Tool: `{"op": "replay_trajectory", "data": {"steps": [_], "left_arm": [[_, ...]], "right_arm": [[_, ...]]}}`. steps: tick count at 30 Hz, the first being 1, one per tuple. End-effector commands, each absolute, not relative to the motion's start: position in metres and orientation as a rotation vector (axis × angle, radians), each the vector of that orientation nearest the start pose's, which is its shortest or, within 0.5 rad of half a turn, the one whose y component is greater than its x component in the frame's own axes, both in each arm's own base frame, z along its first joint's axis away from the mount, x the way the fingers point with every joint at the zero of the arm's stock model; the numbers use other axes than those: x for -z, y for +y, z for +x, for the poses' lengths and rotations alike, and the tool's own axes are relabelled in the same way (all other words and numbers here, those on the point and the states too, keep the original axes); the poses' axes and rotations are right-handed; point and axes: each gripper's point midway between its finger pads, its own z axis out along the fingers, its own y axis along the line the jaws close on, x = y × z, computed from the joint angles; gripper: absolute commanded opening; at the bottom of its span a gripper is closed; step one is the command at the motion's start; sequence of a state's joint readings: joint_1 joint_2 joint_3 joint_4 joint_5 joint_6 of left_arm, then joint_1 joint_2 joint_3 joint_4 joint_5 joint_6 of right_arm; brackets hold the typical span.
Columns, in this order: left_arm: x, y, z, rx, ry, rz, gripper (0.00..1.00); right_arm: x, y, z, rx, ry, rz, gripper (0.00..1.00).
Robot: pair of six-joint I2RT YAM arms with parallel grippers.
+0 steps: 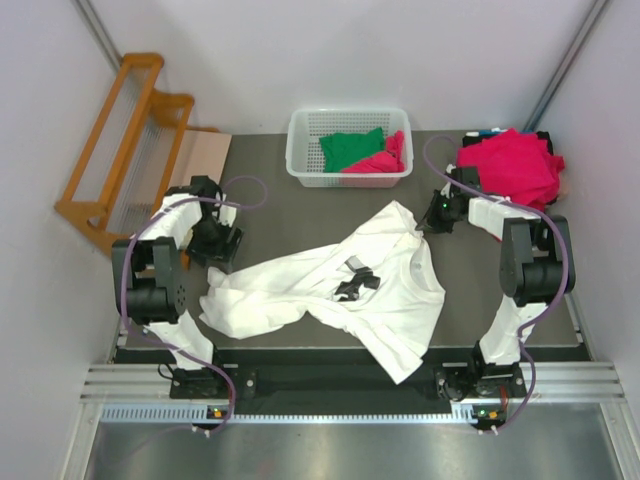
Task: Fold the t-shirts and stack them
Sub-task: Flatten the tshirt out
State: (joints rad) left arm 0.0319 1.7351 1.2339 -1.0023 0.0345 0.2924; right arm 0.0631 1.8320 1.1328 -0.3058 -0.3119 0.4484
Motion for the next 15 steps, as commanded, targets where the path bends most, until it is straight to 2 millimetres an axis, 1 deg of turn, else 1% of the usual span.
{"op": "replay_trajectory", "data": {"steps": [1, 4, 8, 11, 15], "left_arm": [[-0.078, 0.021, 0.292, 0.008, 2.974, 0.4, 0.78], [-0.083, 0.021, 0.296, 0.012, 2.964, 0.399, 0.79], [-0.079, 0.019, 0.29, 0.035, 2.987, 0.412, 0.79], [-0.074, 0.016, 0.283, 0.062, 3.006, 0.41, 0.74], [-0.064, 0.011, 0.27, 0.115, 3.046, 0.401, 0.72]], "right_arm": [[-0.054, 0.095, 0.412, -0.601, 2.525, 0.368, 0.0], [-0.054, 0.094, 0.412, -0.596, 2.524, 0.365, 0.0], [-0.055, 0.094, 0.412, -0.594, 2.522, 0.365, 0.0], [-0.054, 0.094, 0.413, -0.594, 2.522, 0.365, 0.0], [-0.056, 0.093, 0.414, -0.594, 2.519, 0.365, 0.0]]}}
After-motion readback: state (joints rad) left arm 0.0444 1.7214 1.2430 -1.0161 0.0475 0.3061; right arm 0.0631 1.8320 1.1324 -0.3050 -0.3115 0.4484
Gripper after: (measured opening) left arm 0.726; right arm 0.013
